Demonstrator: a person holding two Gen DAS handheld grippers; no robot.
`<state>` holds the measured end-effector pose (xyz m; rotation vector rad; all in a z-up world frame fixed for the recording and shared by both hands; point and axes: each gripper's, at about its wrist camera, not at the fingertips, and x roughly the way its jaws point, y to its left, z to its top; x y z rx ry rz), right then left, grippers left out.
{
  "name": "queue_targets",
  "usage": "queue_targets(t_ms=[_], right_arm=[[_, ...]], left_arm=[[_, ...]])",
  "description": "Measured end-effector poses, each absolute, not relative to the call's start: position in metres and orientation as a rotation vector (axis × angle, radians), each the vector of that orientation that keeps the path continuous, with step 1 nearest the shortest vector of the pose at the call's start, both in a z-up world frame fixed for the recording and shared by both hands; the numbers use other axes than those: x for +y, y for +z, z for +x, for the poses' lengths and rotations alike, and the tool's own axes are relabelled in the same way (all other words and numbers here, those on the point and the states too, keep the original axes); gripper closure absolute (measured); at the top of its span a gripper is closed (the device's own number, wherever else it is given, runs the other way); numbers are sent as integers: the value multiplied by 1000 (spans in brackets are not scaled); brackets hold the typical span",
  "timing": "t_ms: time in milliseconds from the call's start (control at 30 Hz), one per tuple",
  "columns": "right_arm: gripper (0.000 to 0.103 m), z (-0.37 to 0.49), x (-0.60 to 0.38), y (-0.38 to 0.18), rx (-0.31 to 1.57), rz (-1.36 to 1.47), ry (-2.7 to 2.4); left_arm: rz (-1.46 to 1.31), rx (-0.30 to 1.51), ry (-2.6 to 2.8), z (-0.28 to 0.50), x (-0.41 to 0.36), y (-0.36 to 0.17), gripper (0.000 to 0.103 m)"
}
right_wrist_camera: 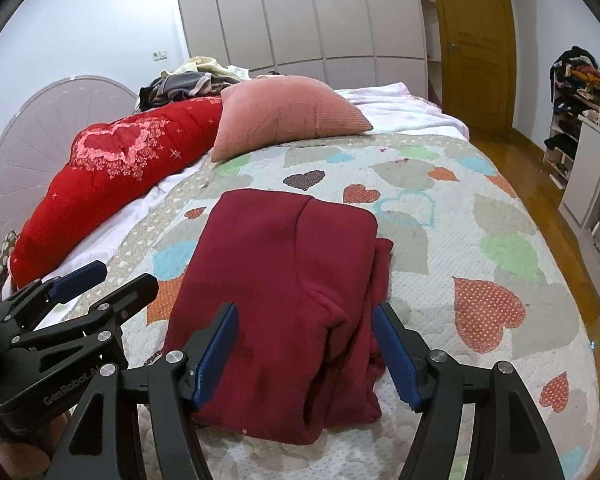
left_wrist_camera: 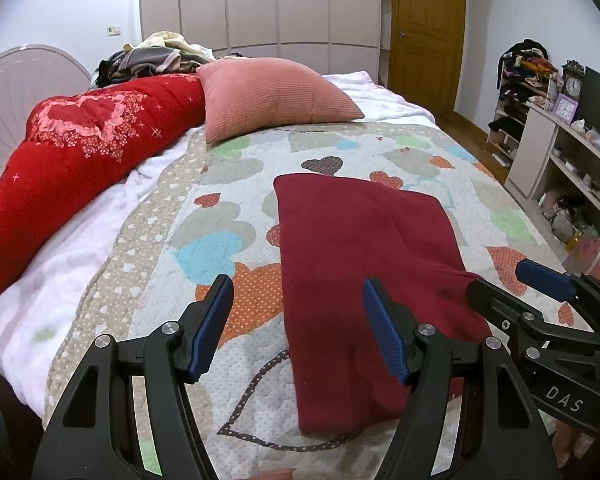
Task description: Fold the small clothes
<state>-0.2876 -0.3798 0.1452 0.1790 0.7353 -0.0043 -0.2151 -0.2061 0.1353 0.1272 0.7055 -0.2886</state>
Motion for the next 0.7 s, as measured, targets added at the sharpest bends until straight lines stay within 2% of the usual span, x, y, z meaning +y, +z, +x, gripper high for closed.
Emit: queue_targets(t_ms=[700], right_arm=[[35,-280,-379,132,777,184,-8]], left_arm=[[140,734,-258,-209,-208,123,36]])
